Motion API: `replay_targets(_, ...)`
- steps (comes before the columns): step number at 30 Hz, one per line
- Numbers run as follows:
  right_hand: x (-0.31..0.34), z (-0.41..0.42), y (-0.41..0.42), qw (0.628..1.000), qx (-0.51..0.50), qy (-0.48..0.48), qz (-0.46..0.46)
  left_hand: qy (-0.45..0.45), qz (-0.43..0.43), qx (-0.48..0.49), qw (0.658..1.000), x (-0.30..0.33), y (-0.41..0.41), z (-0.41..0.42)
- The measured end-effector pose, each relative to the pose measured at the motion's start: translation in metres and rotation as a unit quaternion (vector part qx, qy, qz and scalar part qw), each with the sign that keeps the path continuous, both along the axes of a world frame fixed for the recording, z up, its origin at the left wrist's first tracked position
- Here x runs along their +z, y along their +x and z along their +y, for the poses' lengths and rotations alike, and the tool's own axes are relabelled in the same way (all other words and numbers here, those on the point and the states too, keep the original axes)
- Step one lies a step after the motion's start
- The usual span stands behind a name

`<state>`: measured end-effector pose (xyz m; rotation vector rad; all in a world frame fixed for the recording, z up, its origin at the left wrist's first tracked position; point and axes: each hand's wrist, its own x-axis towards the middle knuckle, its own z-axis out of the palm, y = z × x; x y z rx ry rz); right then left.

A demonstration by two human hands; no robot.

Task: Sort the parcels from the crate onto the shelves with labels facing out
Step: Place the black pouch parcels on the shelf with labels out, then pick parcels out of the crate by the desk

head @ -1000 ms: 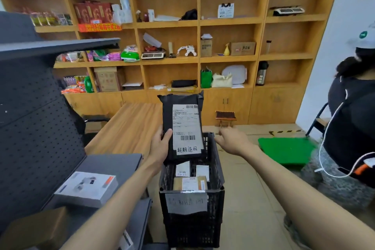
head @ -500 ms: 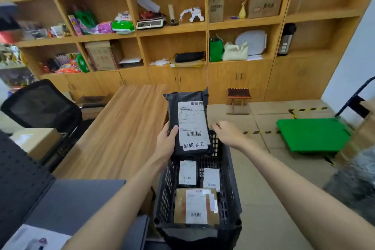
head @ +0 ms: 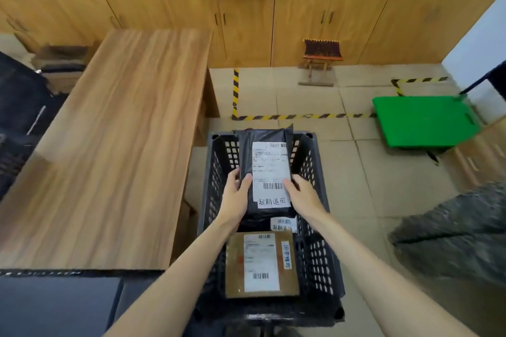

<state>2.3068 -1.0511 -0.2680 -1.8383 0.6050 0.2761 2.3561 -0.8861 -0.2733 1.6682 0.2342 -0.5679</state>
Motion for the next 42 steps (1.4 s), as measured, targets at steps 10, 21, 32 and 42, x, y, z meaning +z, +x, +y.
replay_targets(10, -0.128, 0.019, 0.020, 0.996, -0.020, 0.046, 0.077, 0.114, 0.068, -0.016, 0.991, -0.146, 0.020, 0.014)
replay_targets(21, -0.194, 0.040, 0.065, 0.992, 0.045, 0.043, 0.106, 0.146, 0.077, 0.016, 0.986, -0.189, 0.054, 0.032)
replay_targets(32, -0.094, 0.022, 0.082, 0.958, 0.204, -0.201, 0.014, 0.286, -0.112, -0.145, 0.941, -0.068, 0.057, 0.028)
replay_targets(42, 0.157, 0.075, 0.146, 0.828, 0.357, -0.369, -0.225, 0.551, -0.298, -0.122, 0.770, 0.185, 0.062, 0.088)
